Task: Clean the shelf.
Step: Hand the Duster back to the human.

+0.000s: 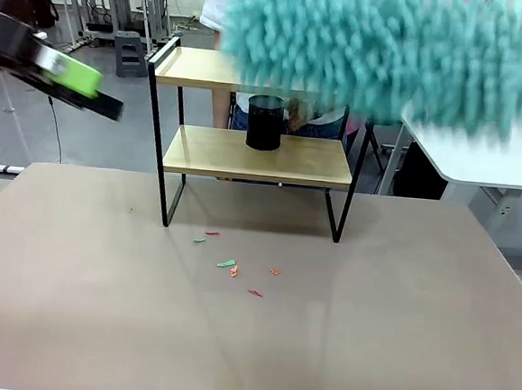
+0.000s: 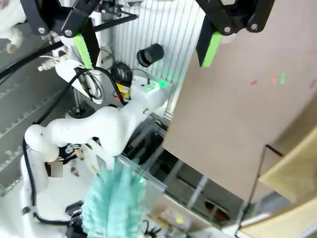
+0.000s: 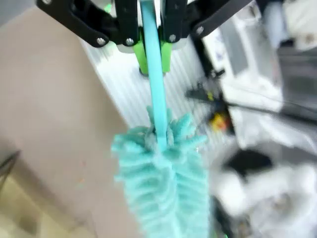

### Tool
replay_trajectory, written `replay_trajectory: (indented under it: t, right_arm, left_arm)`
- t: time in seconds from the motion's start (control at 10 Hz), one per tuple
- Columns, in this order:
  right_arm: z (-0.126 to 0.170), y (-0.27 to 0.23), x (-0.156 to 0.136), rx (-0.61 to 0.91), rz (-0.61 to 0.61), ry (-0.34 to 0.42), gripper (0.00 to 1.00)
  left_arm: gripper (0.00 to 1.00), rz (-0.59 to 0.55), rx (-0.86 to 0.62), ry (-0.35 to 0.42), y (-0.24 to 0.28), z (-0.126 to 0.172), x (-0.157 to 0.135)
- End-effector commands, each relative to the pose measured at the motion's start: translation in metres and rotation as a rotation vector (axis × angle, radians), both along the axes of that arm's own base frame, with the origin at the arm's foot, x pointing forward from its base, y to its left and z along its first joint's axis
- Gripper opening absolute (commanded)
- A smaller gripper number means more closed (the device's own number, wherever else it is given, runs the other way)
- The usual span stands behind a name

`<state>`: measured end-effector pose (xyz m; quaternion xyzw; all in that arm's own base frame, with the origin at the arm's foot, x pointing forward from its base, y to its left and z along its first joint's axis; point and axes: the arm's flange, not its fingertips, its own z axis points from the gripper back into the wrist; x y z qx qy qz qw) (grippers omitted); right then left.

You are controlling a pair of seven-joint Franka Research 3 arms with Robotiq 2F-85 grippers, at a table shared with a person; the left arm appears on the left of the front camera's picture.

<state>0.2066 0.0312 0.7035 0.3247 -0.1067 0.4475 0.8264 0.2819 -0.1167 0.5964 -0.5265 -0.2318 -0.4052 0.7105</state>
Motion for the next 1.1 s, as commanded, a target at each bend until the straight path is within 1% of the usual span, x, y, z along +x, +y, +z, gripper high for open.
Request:
replay_trajectory:
  t: [0.0,0.1,0.2,0.3,0.4,0.5,0.6,0.8,0.9,1.0]
  right_arm:
    - [-0.022,-0.035,0.002,-0.208,-0.062,-0.001,0.12]
    - [0.000,0.000,0.000,0.000,0.000,0.000,0.12]
    - [-0.020,-0.011,0.005,-0.120,-0.006,0.050,0.12]
    - [-0.026,0.000,0.021,-0.148,0.077,0.116,0.12]
    - [-0.027,0.014,0.039,-0.157,0.171,0.148,0.12]
    - [-0.025,0.022,0.049,-0.167,0.226,0.163,0.12]
    - [-0.020,0.031,0.055,-0.177,0.254,0.156,0.12]
    - [-0.018,0.050,0.068,-0.198,0.313,0.173,0.12]
    - [-0.021,0.060,0.078,-0.199,0.331,0.188,0.12]
    - [-0.023,0.067,0.086,-0.171,0.329,0.181,0.12]
  left_arm:
    - [1.00,0.045,0.002,-0.037,0.021,0.012,-0.007]
    - [1.00,0.045,0.002,-0.037,0.021,0.012,-0.007]
    - [1.00,0.045,0.002,-0.037,0.021,0.012,-0.007]
    - [1.00,0.018,-0.001,-0.004,0.006,0.001,0.002]
    - [1.00,-0.022,-0.013,0.000,-0.004,-0.001,0.008]
    - [1.00,-0.044,-0.018,-0.005,-0.017,0.001,0.019]
    - [1.00,-0.054,0.006,-0.033,-0.029,0.003,0.026]
    - [1.00,-0.147,0.022,-0.014,-0.064,0.001,0.034]
    - [1.00,-0.197,0.027,0.001,-0.082,-0.006,0.034]
    - [1.00,-0.232,0.024,0.024,-0.095,-0.011,0.029]
